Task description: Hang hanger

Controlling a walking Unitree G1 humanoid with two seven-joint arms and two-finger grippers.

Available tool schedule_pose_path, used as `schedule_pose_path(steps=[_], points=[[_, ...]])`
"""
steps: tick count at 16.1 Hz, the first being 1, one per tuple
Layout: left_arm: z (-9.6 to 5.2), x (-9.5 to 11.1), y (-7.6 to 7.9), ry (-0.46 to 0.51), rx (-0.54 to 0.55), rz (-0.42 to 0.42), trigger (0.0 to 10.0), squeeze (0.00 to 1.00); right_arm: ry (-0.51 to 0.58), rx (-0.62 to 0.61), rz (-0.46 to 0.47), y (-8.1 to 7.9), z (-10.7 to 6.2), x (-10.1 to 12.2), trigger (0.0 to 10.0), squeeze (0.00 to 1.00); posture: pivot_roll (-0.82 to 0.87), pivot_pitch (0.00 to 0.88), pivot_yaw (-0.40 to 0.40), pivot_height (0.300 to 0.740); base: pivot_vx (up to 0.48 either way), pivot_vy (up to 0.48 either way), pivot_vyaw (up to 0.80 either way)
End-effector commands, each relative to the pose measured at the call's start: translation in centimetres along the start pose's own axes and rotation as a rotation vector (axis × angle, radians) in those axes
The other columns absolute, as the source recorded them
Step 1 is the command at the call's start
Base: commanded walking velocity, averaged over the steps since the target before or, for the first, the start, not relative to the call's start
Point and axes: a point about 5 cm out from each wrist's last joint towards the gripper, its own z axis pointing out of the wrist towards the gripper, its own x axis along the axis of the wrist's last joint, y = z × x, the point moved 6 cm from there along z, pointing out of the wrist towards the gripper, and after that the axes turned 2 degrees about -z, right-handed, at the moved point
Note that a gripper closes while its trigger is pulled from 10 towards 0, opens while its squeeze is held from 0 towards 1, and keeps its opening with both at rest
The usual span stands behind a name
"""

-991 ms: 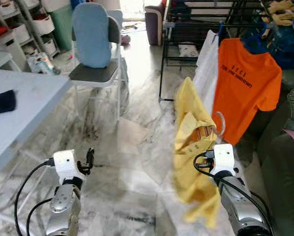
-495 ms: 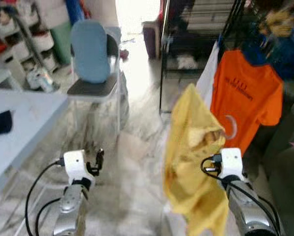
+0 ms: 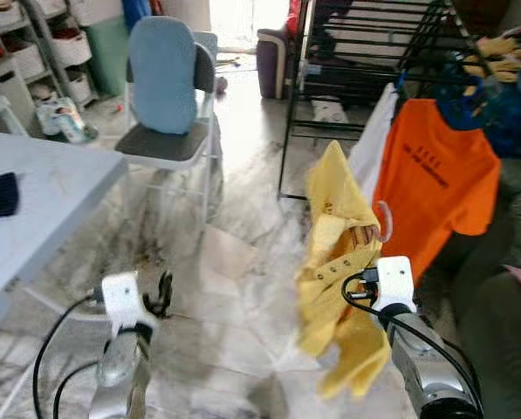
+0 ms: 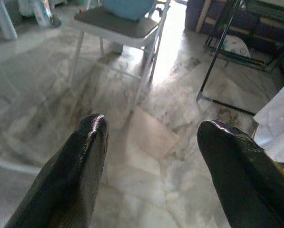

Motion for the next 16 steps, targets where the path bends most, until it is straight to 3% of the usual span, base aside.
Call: schedule_pose_path(steps=[1,4,6,8,9,16], points=[[-0.1,0.3,0.0,0.006,-0.001,0.003,10.0,0.00,0.037,0.008,-0.004,-0.3,0.5,1.4,10.0,0.00,-0.04,0.000,-0.062,0.740,0.000,0.000,0.00],[-0.3,0.4,-0.6,0.009,0.010,0.028,10.0,0.00,0.036,-0.014,0.027,-0.5,0.5,1.2,10.0,0.00,-0.04,0.000,-0.055,0.740,0.000,0.000,0.00],[-0.4,0.7,-0.6,0.029,-0.015,0.049,10.0,0.00,0.056,-0.066,0.086,0.9,0.1,1.3,10.0,0.00,-0.05,0.000,-0.038,0.740,0.000,0.000,0.00],[-1.0,0.5,-0.2,0.022,-0.063,0.051,10.0,0.00,0.040,-0.114,0.088,2.3,-0.6,0.6,10.0,0.00,-0.06,0.000,-0.033,0.740,0.000,0.000,0.00],[-1.8,0.2,0.4,0.017,-0.128,0.073,10.0,0.00,0.027,-0.140,0.100,3.3,-1.3,-0.1,10.0,0.00,-0.06,0.000,-0.023,0.740,0.000,0.000,0.00],[-2.7,0.0,0.0,0.000,-0.171,0.118,10.0,0.00,0.016,-0.137,0.145,3.0,-2.7,-1.2,10.0,0.00,-0.08,0.000,0.001,0.740,0.000,0.000,0.00]])
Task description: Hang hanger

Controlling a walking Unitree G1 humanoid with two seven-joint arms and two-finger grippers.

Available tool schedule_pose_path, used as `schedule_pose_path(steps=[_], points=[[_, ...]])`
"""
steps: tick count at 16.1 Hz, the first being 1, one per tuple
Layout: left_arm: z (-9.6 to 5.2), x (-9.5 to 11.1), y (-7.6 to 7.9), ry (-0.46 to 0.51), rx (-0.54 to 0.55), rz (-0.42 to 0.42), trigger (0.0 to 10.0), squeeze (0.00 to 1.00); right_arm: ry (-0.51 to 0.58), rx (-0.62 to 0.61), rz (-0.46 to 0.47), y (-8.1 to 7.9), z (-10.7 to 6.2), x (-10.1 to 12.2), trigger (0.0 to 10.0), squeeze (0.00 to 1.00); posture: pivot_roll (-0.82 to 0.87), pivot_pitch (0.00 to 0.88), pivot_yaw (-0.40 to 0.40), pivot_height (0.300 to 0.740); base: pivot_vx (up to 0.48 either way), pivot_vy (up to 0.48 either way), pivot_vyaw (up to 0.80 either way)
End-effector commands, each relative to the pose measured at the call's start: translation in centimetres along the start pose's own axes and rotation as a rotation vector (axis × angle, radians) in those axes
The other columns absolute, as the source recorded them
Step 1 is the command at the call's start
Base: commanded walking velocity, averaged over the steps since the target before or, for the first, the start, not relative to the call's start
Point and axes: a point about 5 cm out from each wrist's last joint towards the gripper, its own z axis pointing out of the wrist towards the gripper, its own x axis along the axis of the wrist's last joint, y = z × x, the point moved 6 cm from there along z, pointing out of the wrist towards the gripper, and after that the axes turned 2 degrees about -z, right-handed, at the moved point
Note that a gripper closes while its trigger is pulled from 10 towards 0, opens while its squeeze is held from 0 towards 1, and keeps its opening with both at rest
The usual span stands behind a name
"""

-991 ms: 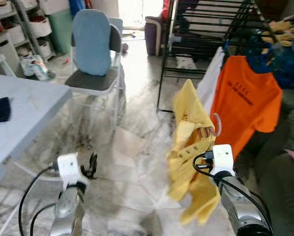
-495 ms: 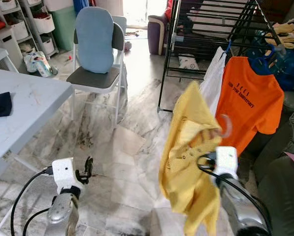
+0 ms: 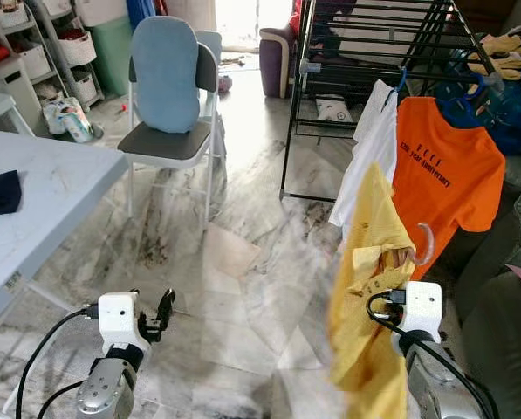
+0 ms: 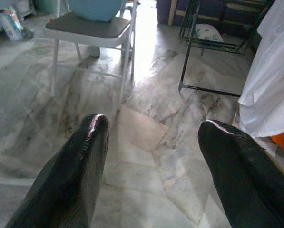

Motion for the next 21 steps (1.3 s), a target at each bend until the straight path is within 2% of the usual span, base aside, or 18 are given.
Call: schedule_pose_path(steps=[1,4,6,10,16,21], points=[[-0.3,0.2,-0.4,-0.005,0.000,0.020,10.0,0.00,0.076,0.028,0.009,-0.1,-0.3,2.4,10.0,0.00,-0.08,0.000,-0.001,0.740,0.000,0.000,0.00],[-0.6,0.2,-0.5,-0.005,-0.002,0.026,10.0,0.00,0.095,0.090,-0.008,-0.5,-1.5,2.9,10.0,0.00,-0.08,0.000,-0.004,0.740,0.000,0.000,0.00],[-0.7,0.1,-0.6,-0.009,0.006,0.020,10.0,0.00,0.074,0.105,-0.006,-0.4,-1.8,2.4,10.0,0.00,-0.09,0.000,-0.001,0.740,0.000,0.000,0.00],[-0.7,0.3,-0.7,0.001,0.009,0.027,10.0,0.00,0.070,0.125,0.006,-0.8,-2.1,2.5,10.0,0.00,-0.08,0.000,0.001,0.740,0.000,0.000,0.00],[-0.1,1.0,0.0,0.028,0.009,0.025,10.0,0.00,0.046,0.091,0.015,-0.5,-1.8,2.1,10.0,0.00,-0.08,0.000,0.003,0.740,0.000,0.000,0.00],[-0.1,0.9,0.1,0.025,-0.004,0.018,10.0,0.00,0.042,0.086,0.018,-0.4,-1.7,2.0,10.0,0.00,-0.08,0.000,0.007,0.740,0.000,0.000,0.00]])
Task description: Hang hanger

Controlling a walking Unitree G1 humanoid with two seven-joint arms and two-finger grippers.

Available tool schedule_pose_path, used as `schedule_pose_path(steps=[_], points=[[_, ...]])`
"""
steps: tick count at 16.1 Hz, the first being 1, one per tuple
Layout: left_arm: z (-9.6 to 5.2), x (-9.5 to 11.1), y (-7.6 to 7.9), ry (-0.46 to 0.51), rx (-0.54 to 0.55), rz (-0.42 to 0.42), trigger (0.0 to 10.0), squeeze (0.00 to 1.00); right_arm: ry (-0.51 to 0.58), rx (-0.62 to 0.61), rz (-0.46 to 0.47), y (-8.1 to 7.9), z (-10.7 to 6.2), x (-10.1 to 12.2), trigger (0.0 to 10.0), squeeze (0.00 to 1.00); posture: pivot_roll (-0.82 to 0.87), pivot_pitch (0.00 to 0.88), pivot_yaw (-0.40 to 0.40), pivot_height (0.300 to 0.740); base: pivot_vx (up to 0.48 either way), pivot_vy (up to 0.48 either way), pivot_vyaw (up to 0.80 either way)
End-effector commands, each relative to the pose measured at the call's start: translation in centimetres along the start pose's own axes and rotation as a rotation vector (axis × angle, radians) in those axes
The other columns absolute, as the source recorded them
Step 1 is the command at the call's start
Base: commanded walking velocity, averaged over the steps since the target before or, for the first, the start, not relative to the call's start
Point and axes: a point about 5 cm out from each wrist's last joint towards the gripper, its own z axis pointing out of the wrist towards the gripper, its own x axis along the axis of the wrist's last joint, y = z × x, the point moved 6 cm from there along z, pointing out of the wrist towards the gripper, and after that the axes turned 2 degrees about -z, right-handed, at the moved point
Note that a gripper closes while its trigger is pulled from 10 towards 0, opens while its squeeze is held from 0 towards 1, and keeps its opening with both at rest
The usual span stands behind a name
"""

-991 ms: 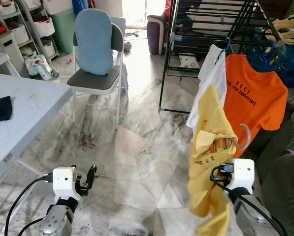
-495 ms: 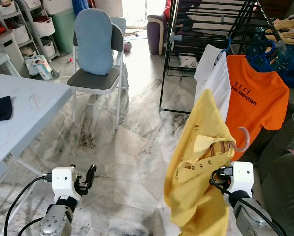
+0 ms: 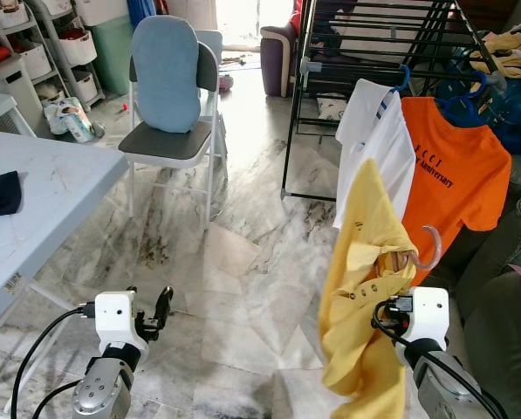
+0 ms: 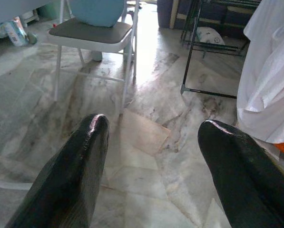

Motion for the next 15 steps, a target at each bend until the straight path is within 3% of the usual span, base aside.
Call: schedule_pose_path(steps=[1,15], points=[[0.03,0.40,0.17,0.010,-0.009,0.010,10.0,0.00,0.042,0.000,0.007,-0.04,0.36,1.42,10.0,0.00,-0.08,0.000,0.006,0.740,0.000,0.000,0.00],[0.26,0.54,0.52,0.018,-0.021,-0.005,10.0,0.00,0.039,-0.003,0.009,-0.03,0.69,1.37,10.0,0.00,-0.09,0.000,0.005,0.740,0.000,0.000,0.00]])
